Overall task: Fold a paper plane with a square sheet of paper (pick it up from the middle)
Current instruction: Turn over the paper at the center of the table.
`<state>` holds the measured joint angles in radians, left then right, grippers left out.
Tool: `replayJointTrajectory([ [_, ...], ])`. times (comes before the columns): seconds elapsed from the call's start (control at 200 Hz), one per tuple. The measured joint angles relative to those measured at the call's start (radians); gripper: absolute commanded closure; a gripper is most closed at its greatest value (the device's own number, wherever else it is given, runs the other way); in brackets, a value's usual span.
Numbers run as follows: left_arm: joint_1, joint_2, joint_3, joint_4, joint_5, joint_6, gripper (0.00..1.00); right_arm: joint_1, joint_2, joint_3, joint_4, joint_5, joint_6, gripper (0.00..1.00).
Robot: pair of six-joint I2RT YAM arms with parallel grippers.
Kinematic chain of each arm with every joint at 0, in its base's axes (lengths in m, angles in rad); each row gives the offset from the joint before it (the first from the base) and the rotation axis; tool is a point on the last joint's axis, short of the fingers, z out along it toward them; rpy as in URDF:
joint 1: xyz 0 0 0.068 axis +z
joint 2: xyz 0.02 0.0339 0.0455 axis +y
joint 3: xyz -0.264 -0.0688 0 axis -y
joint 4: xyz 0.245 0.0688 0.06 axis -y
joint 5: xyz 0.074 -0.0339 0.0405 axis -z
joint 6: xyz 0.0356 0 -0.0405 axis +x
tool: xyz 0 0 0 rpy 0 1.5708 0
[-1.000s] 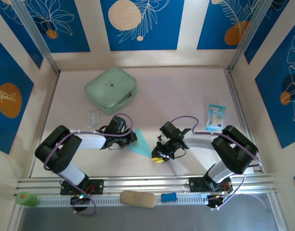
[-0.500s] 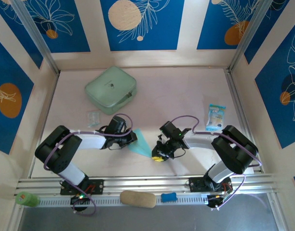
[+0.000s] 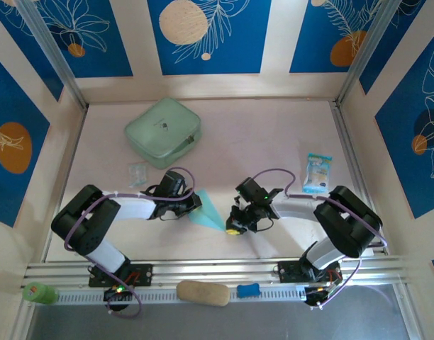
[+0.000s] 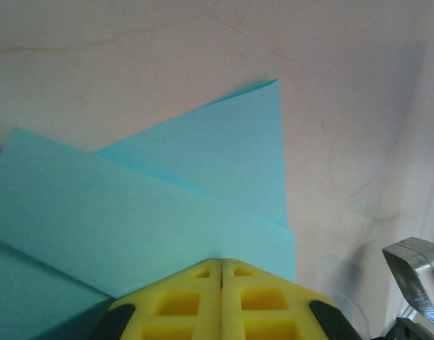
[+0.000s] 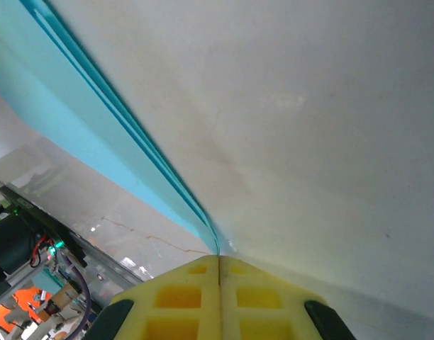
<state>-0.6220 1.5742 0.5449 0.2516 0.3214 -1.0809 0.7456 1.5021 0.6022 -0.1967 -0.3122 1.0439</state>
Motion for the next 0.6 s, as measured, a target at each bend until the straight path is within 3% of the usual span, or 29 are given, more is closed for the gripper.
replayJointTrajectory([
  [0.205, 0.0, -0.083, 0.001, -0.013, 0.0, -0.013, 0.69, -0.003, -0.113, 0.0, -0.04, 0.076, -0.036, 0.98],
  [0.415, 0.0, -0.236, 0.041, -0.114, -0.029, 0.026, 0.62, -0.02, -0.283, 0.0, -0.153, 0.203, -0.127, 0.98],
  [0.6, 0.0, -0.333, 0.086, -0.22, -0.091, 0.074, 0.61, -0.02, -0.427, 0.075, -0.334, 0.394, -0.25, 0.98],
])
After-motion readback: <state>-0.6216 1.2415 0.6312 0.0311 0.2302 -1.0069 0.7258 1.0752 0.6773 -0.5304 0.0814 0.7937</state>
